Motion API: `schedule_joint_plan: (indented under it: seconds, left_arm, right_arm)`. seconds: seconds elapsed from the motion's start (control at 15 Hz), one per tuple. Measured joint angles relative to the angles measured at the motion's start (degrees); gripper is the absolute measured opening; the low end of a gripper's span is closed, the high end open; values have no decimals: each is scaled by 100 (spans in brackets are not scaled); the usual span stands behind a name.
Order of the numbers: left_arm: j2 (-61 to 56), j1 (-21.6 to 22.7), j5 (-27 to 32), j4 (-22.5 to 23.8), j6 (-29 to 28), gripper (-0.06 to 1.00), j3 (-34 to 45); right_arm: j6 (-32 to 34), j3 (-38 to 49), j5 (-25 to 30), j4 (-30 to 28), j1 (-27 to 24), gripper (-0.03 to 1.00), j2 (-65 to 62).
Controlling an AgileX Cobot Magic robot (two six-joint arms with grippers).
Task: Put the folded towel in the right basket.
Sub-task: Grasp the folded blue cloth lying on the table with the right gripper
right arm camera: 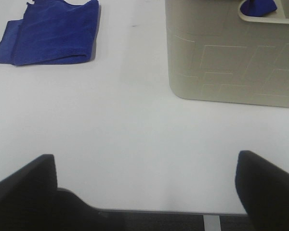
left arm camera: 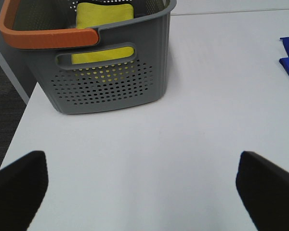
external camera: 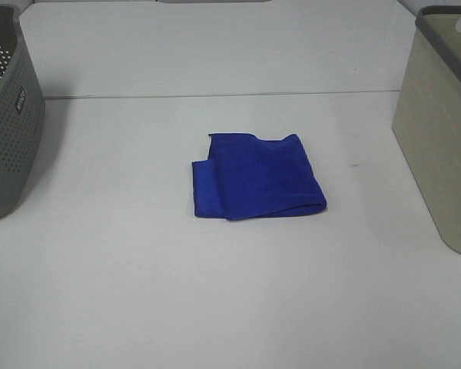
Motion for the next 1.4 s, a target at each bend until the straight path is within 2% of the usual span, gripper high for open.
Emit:
schedule_joint_plan:
  seconds: [1.4]
  left_arm:
    - [0,0,0,0,0,99,0]
  right_arm:
    - [0,0,0,6,-40,97,-6]
